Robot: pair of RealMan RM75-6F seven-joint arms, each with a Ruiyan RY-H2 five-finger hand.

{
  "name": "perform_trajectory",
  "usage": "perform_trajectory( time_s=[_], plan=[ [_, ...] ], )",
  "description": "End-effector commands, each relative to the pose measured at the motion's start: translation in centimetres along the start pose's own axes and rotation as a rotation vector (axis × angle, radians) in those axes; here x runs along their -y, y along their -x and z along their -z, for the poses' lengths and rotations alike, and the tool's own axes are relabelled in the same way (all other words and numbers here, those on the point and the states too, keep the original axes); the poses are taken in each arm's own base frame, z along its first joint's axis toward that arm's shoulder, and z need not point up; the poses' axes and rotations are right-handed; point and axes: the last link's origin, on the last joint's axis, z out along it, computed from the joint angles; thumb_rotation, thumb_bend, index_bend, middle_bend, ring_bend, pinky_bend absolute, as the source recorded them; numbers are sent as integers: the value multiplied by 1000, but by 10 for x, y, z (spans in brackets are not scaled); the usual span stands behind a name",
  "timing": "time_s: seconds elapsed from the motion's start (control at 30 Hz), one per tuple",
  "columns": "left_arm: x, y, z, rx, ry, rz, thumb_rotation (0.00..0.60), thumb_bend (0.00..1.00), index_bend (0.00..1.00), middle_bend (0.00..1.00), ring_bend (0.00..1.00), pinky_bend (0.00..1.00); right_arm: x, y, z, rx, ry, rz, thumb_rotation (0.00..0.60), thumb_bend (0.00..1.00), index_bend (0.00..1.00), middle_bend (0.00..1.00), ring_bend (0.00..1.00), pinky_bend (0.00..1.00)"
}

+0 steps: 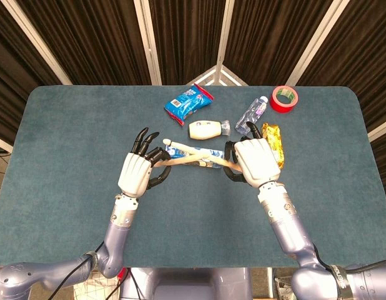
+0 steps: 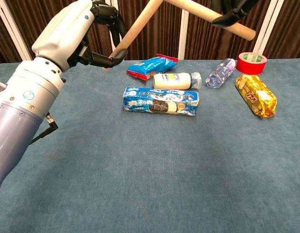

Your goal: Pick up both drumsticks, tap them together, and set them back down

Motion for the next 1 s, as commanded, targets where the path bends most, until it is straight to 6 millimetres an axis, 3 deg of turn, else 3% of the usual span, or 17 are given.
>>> perform_trajectory(
  time_s=[0.03,1.0],
  plan=[
    [-1,1,0,-1,8,-6,600,513,597,612,159,75,2,-1,1,3,-4,-6,600,473,738,635,452,71],
    [-11,-2,-5,-44,9,15,600,510,599,612,159,75,9,-11,8,22,-5,-15,600,476,738,637,453,71]
  ],
)
